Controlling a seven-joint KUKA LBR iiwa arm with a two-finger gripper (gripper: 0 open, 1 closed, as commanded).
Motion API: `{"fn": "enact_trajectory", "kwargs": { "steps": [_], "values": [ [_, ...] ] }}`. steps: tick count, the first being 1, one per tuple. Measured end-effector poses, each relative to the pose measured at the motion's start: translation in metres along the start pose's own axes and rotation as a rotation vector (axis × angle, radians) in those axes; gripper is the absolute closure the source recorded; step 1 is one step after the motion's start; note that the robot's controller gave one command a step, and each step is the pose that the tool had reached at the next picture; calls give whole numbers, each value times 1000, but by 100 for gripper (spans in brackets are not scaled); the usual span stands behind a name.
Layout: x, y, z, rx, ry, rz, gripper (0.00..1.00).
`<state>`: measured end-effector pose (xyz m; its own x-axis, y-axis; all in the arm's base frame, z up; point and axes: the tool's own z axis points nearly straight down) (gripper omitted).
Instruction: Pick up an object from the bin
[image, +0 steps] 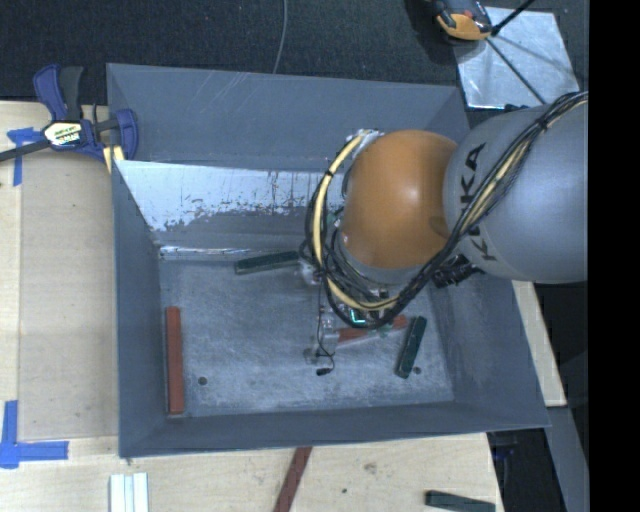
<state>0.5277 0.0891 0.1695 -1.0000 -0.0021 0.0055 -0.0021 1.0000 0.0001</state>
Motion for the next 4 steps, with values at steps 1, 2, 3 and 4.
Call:
{"fn": "enact_trajectory", "kwargs": {
  "steps": [1,2,3,4],
  "values": [
    [-2,0,-4,-1,-8,3,0],
    [-19,-48,54,1,-12,-105,0],
    [-8,-81,50,0,-2,-148,0],
    [-11,-91,24,1,-13,-116,0]
  ]
}}
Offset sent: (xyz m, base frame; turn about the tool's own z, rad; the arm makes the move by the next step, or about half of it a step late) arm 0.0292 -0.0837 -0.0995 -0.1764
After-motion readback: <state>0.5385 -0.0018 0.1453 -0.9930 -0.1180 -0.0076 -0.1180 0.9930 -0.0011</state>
